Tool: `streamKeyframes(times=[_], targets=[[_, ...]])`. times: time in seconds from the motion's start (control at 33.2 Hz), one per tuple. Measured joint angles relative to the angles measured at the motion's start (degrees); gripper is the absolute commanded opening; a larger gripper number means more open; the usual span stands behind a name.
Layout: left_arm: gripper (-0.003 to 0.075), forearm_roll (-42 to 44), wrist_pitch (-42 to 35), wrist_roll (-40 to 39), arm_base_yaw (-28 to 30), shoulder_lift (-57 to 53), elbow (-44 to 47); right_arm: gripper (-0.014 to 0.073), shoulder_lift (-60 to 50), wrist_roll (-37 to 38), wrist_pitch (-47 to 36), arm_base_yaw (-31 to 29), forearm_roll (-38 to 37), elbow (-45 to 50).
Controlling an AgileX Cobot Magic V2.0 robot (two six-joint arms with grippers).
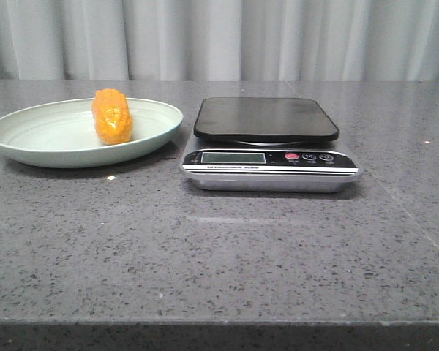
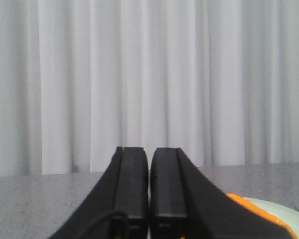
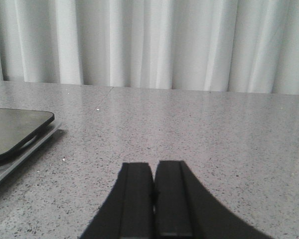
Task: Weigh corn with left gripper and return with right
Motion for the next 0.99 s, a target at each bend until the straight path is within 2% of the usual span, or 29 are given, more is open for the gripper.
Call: streamKeyframes(times=[0.3, 0.45, 0.63, 0.72, 0.81, 0.87, 0.93, 0.99], targets=[[0.0127, -2.33, 20.63, -0.23, 0.00, 15.31, -21.98, 0.0147, 0.00, 0.00, 0.00, 0.00, 0.00, 0.00], [0.0127, -4.96, 24.92, -0.31, 0.00, 21.68, -23.66, 0.0147, 0.00, 0.00, 0.00, 0.00, 0.00, 0.00], [0.0138, -6.95, 25.96, -0.88, 0.00, 26.82, -23.66, 0.0147, 0.00, 0.00, 0.00, 0.00, 0.00, 0.00], [0.0208, -7.27, 26.26, -0.88, 0.00, 28.36, -23.66, 0.0147, 0.00, 0.00, 0.00, 0.00, 0.00, 0.00], [0.0349, -7.27, 28.38, -0.88, -0.38, 29.54, -24.71, 0.0147, 0.00, 0.00, 0.00, 0.00, 0.00, 0.00], [0.0470, -7.38, 30.08, -0.88, -1.49, 30.73, -26.17, 0.0147, 0.00, 0.00, -0.03, 0.00, 0.00, 0.00], [0.0547, -7.36, 31.05, -0.88, -2.85, 32.01, -27.79, 0.0147, 0.00, 0.00, -0.03, 0.00, 0.00, 0.00], [0.0593, -7.39, 31.90, -0.88, -4.00, 33.62, -29.46, 0.0147, 0.00, 0.00, -0.03, 0.00, 0.00, 0.00]])
